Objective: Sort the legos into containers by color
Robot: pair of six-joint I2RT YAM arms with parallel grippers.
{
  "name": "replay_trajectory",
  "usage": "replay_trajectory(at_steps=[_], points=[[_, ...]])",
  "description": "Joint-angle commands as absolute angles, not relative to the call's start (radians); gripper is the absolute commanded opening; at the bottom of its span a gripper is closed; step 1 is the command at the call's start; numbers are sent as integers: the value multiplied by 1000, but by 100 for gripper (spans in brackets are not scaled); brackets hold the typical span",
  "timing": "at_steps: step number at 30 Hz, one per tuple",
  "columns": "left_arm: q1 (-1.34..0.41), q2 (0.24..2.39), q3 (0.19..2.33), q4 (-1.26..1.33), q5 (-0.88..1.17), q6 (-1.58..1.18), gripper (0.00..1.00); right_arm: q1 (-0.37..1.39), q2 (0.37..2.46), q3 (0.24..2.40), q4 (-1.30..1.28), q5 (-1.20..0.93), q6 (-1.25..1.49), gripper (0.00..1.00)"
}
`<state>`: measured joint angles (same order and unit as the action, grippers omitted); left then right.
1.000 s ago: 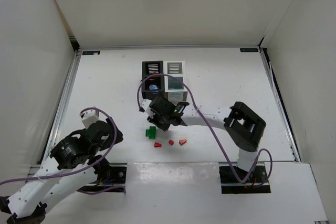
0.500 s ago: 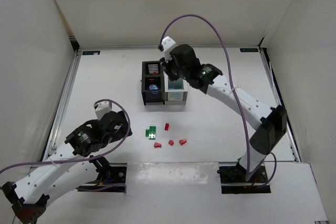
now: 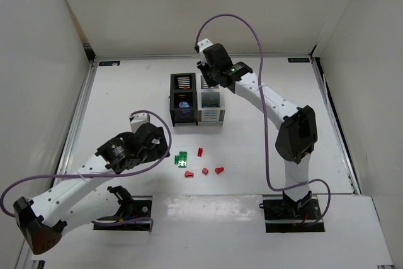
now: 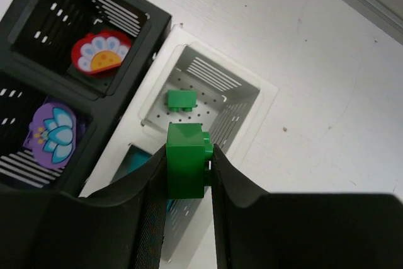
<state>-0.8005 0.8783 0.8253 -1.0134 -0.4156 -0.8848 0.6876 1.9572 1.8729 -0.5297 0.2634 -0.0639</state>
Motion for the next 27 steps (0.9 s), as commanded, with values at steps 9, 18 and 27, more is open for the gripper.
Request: replay_trajectory(at_steps=[9, 18, 27], points=[[-793, 907, 857, -971, -364, -894, 100, 661, 1985, 1921, -485, 267, -49, 13], [-600, 1058, 953, -887, -154, -703, 100, 663, 2008, 1942, -485, 281, -34, 16], [-496, 1152, 1034, -905, -18, -621, 100, 669, 2029, 1977, -569, 263, -6, 16]])
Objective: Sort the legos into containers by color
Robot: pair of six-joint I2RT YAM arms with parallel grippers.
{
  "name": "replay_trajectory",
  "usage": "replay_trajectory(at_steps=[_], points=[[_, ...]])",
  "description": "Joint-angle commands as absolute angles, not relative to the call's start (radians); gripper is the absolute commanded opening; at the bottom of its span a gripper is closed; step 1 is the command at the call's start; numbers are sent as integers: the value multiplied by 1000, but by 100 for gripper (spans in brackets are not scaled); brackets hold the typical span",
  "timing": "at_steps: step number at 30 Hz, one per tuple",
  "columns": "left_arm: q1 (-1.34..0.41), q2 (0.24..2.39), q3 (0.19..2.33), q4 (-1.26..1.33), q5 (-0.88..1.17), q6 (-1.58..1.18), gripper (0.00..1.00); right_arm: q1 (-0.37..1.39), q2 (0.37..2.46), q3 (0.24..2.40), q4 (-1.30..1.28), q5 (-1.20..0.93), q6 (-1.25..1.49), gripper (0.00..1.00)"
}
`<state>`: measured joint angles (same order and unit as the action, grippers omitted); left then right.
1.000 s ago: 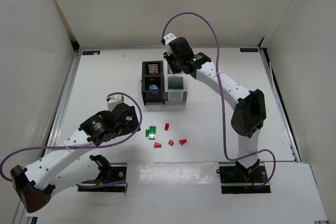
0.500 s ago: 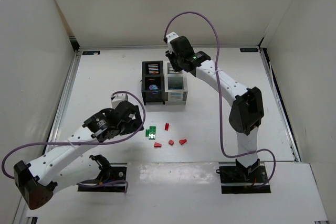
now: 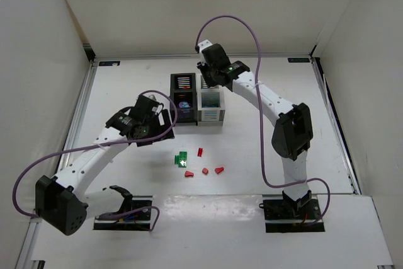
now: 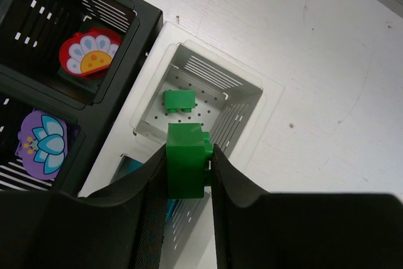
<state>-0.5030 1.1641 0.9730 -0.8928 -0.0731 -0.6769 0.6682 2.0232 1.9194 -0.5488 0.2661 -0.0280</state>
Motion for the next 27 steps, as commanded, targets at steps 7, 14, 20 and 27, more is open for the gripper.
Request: replay_trajectory(at_steps=[7, 14, 20, 27], points=[[-480, 1161, 1051, -925, -26, -597, 100, 676, 2025, 2014, -626, 255, -12, 19], [-480, 1193, 1049, -913, -18, -603, 100, 673, 2049, 2011, -664, 235, 21, 27], [-480, 1219, 1051, -888, -5, -584, 100, 649, 2069, 2016, -657, 219, 44, 58], [-529, 1281, 1048, -853, -3, -531, 100, 618, 2011, 1999, -666, 189, 57, 62]])
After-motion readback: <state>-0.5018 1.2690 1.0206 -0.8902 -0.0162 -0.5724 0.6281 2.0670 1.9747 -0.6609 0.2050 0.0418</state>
